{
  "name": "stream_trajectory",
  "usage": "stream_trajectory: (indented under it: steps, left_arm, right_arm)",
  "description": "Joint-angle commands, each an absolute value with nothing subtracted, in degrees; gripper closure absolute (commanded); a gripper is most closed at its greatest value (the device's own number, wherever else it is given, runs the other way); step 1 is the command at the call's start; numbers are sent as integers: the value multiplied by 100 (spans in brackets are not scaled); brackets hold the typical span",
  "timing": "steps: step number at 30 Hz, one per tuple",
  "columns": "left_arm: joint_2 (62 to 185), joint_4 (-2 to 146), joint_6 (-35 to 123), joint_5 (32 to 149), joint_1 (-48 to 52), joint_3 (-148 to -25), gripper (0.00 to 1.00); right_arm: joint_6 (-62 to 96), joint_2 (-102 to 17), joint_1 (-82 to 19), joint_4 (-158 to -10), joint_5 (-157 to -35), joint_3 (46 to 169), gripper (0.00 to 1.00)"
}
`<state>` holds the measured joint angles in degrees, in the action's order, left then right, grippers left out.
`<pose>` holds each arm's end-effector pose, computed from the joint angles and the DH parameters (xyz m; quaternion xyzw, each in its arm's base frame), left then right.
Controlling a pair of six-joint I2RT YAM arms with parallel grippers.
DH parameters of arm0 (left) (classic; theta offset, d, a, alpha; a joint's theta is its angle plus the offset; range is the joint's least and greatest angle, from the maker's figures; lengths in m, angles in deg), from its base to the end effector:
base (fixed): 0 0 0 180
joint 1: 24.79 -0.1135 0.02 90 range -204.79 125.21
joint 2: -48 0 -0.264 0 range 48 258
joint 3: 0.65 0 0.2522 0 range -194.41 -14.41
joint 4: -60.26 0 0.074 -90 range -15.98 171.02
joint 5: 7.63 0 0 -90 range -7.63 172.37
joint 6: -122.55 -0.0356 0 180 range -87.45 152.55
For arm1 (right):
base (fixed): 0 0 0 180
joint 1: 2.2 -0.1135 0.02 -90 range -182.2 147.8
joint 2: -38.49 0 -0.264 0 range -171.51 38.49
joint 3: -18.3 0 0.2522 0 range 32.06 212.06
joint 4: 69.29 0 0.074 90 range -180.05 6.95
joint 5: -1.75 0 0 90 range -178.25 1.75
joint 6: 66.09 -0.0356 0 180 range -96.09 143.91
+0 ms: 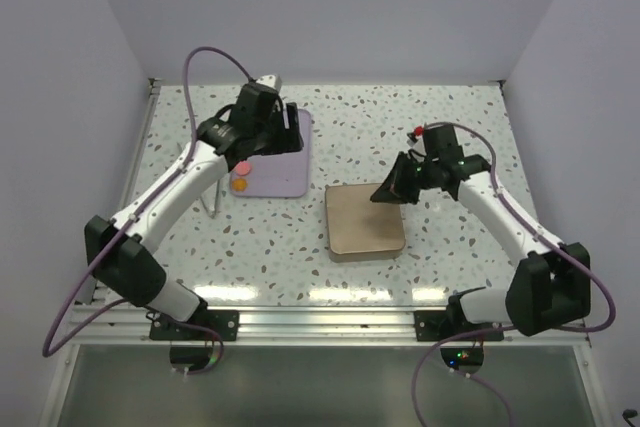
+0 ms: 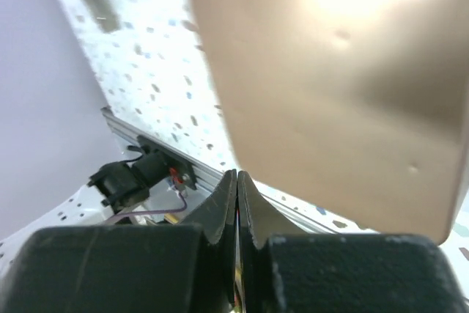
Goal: Pack the cookies
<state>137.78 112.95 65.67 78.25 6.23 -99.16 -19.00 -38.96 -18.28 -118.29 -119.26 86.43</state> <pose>0.2988 -0.1767 0.3398 -0.0309 0.9194 -0.1795 0.3487 0.2509 0.0914 0.2414 0.1441 0.9187 0.3533 0.1023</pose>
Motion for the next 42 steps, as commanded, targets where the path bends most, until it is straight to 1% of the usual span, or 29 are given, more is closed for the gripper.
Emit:
stream_trajectory:
  steps: [1, 2, 3, 5, 6, 7, 8, 9, 10, 12, 13, 15, 16, 17, 18, 19, 20, 21, 23, 25, 28, 31, 33, 34, 36, 37, 39, 40, 42]
  left_arm:
    - [12880, 11242, 6183, 6966, 501, -9844, 25]
    - [12721, 11190, 6138, 6797, 492, -9739, 23]
    - [12563, 11129, 6085, 6648, 483, -9669, 22]
    - [12141, 11023, 5997, 6095, 483, -9432, 16]
    - [12000, 11005, 5988, 5492, 483, -9326, 13]
    - [11738, 11023, 6188, 5103, 474, -9108, 3]
    - [11605, 11066, 6321, 4691, 474, -8958, 0]
    - [11273, 11023, 6566, 3964, 474, -8791, 0]
    - [11095, 10831, 6629, 3696, 474, -8371, 0]
    - [10465, 10244, 6281, 3326, 465, -7773, 0]
    - [10243, 9562, 6095, 3220, 474, -7082, 0]
    - [9595, 8803, 5491, 2991, 465, -6314, 0]
    - [9399, 7972, 5165, 2955, 465, -5510, 0]
    - [9223, 7607, 4910, 2894, 465, -5102, 0]
    - [8934, 7230, 4611, 2711, 439, -4741, 0]
    - [8827, 6739, 4565, 2578, 413, -4111, 0]
    - [8739, 6560, 4556, 2534, 369, -3844, 0]
    - [8634, 6349, 4425, 2620, 255, -3406, 0]
    - [8711, 5988, 4485, 2752, 176, -3121, 0]
    - [8886, 5594, 4389, 2893, 70, -2813, 0]
    - [9448, 4847, 4221, 2955, -97, -2462, 0]
    - [9941, 4284, 4598, 3025, -483, -2242, 0]
    - [10160, 3914, 4906, 3297, -859, -2006, 0]
    - [10240, 3425, 4890, 3446, -958, -1917, 0]
    - [10520, 3148, 4671, 3866, -1221, -1924, 0]
    - [10670, 2573, 4504, 3956, -1292, -1907, 0]
    - [11099, 2174, 4145, 4463, -1502, -1951, 0]
    - [11241, 1633, 4047, 4615, -1564, -1951, 0]
    - [11653, 1137, 3897, 5096, -1792, -1960, 0]
  right_arm:
    - [-1450, -3385, -1846, -12470, -11945, 9620, 100]
    - [-1328, -3202, -1837, -12671, -11937, 9987, 92]
    - [-1257, -3122, -1837, -12751, -11910, 10165, 86]
    - [-1090, -2807, -1837, -12927, -11858, 10630, 68]
    - [-1020, -2683, -1837, -12971, -11770, 10763, 53]
    - [-967, -2560, -1837, -13006, -11700, 10886, 48]
    - [-827, -2289, -1837, -13094, -11577, 11088, 45]
    - [-765, -2173, -1837, -13129, -11472, 11159, 40]
    - [-703, -2067, -1846, -13191, -11192, 11221, 38]
    - [-571, -1812, -1846, -13402, -10901, 11344, 36]
    - [-571, -1716, -1829, -13489, -10569, 11318, 34]
    - [-562, -1348, -1837, -13473, -10364, 11213, 33]
    - [-570, -1215, -1829, -13351, -10233, 11091, 29]
    - [-449, -1083, -1837, -13280, -10205, 11020, 26]
    - [-421, -795, -1837, -13201, -10188, 10941, 19]
    - [-412, -661, -1837, -13131, -10118, 10801, 11]
    - [-499, -538, -1846, -13121, -9804, 10756, 8]
    - [-561, -363, -1846, -13138, -9644, 10712, 6]
    - [-676, -169, -1829, -13077, -9328, 10554, 3]
    - [-659, 112, -1837, -12911, -9274, 10353, 1]
    - [-606, 245, -1837, -12822, -9352, 10176, 1]
    - [-632, 193, -1837, -12848, -9388, 10097, 1]
    - [-649, 193, -1837, -12814, -9379, 10053, 1]
    - [-650, 193, -1837, -12770, -9379, 10026, 1]
    - [-623, 175, -1837, -12734, -9370, 10009, 1]
    - [-606, 158, -1837, -12700, -9370, 9991, 1]
    - [-606, 105, -1837, -12673, -9361, 9982, 1]
    - [-614, 87, -1837, -12629, -9361, 9956, 1]
    - [-623, 9, -1846, -12585, -9370, 9921, 1]
